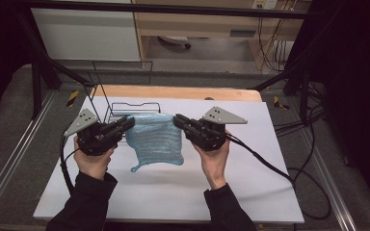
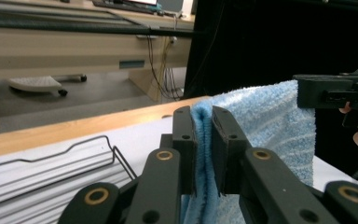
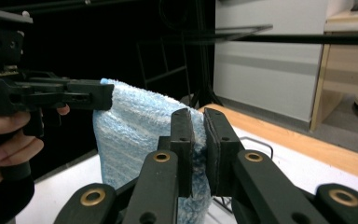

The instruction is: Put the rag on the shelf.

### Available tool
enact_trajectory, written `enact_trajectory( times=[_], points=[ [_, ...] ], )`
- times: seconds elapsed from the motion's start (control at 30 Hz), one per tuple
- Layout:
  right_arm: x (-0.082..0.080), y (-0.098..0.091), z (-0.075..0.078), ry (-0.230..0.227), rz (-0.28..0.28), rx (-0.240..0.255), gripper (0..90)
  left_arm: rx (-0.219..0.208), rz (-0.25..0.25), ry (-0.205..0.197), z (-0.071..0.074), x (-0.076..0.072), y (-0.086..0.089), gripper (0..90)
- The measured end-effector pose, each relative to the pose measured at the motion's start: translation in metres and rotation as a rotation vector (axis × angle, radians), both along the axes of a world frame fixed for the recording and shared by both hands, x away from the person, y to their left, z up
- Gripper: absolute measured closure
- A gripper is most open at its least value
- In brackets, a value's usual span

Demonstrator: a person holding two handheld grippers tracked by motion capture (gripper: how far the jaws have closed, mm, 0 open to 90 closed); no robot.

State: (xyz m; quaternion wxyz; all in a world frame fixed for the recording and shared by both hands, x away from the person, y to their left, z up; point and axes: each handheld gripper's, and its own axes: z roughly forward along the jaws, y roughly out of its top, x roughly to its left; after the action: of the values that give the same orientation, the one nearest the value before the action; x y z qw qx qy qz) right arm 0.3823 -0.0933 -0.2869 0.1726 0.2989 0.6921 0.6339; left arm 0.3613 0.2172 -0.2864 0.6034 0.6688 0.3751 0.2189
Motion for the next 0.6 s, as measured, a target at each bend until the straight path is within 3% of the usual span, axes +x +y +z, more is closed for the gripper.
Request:
enact_trajectory(
  times=[0.2,0.6],
  points=[
    [0.001,0.008,0.007,-0.029,-0.003,0.015,83.4,-0.009,0.028,-0.037,0.008,0.001,0.007,80.7],
    [0.005,0.031,0.028,-0.094,-0.014,0.031,83.6,-0.074,0.061,-0.078,0.026,0.007,0.025,80.7]
  ],
)
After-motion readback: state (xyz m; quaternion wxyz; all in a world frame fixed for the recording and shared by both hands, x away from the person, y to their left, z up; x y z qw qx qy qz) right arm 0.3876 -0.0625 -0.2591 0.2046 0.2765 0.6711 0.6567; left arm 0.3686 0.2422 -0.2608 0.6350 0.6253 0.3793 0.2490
